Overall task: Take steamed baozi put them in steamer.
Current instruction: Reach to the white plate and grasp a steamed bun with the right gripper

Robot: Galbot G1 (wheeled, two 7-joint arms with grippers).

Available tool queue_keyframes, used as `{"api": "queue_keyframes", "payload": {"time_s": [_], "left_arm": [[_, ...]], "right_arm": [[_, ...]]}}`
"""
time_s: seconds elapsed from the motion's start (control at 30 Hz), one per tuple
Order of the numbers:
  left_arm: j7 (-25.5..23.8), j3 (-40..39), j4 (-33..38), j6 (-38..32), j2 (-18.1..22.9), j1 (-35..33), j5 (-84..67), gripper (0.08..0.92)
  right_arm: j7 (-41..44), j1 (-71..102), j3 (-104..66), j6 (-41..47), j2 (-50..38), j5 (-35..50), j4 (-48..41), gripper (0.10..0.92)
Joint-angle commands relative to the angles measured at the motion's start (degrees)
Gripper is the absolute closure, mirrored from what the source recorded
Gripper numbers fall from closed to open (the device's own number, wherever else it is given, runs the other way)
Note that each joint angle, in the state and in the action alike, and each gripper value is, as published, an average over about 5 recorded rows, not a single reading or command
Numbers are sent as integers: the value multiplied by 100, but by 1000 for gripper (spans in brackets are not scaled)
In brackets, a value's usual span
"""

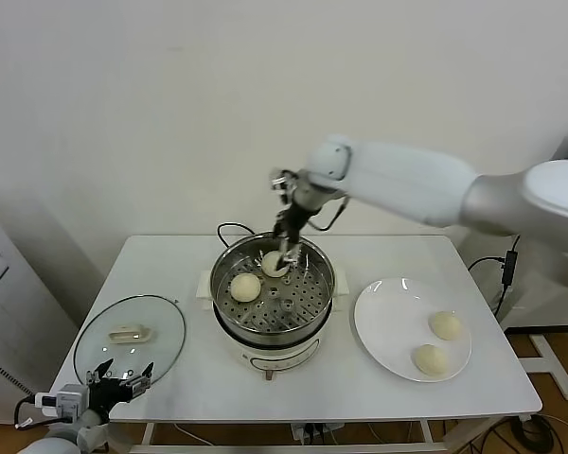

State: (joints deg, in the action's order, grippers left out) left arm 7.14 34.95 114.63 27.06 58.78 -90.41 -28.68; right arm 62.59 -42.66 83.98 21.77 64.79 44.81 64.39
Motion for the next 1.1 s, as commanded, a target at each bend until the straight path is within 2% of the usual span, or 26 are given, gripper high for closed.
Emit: {"api": "queue_keyframes", "payload": {"time_s": [0.03, 0.23, 0.43, 0.73, 1.1], "left_arm": [[-1, 16, 66, 0, 1, -37, 6, 177], [0, 25, 115, 1, 18, -68, 12, 177], [1, 30, 156, 13, 55, -77, 22, 177], [1, 22, 160, 39, 70, -67, 37, 177], [3, -5, 141, 77, 48, -27, 45, 177]], "right_arm": [[814, -658, 443, -414, -1669, -757, 790, 203], [1070, -233, 479, -932, -2572, -1629, 936, 203], [1094, 660, -14, -1232, -3008, -2325, 919, 203], [1100, 1843, -882, -1630, -3142, -3217, 667, 203], [1086, 3208, -1941, -1853, -2962, -3758, 336, 203]]}}
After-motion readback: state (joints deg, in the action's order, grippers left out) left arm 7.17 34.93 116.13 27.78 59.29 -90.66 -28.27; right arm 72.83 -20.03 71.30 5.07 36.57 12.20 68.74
